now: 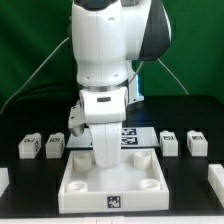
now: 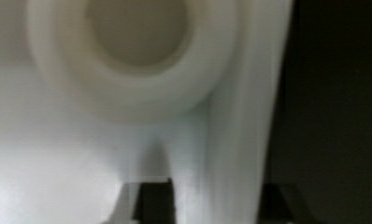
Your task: Assemble one leg
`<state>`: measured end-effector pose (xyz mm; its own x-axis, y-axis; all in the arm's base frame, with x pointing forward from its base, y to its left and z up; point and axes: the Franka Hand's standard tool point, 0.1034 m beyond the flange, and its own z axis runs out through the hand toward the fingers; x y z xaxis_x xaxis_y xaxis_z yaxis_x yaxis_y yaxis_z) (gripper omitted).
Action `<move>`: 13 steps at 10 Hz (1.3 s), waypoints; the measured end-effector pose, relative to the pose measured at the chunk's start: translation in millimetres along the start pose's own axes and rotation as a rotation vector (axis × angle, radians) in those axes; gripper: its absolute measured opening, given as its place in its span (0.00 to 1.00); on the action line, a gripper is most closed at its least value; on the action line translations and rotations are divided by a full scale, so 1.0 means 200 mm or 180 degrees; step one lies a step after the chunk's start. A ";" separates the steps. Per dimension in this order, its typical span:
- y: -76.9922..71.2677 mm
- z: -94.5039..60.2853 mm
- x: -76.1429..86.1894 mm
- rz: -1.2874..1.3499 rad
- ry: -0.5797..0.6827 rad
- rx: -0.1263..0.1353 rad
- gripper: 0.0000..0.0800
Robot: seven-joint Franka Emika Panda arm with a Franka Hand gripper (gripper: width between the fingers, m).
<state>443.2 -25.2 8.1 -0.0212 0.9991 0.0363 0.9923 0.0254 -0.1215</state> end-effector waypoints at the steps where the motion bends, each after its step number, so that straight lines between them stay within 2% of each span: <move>1: 0.01 -0.01 0.00 0.0002 -0.0003 -0.0032 0.10; 8: 0.03 -0.01 0.00 0.0006 -0.0002 -0.0070 0.09; 13: 0.21 -0.03 0.32 0.0149 0.0109 -0.0220 0.08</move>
Offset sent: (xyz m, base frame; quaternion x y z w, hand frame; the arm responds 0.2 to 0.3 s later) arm 0.0000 0.0000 0.0000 0.0000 0.0000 0.0000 1.0000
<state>484.8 40.5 11.9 0.0283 0.9974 0.0663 0.9982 -0.0247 -0.0552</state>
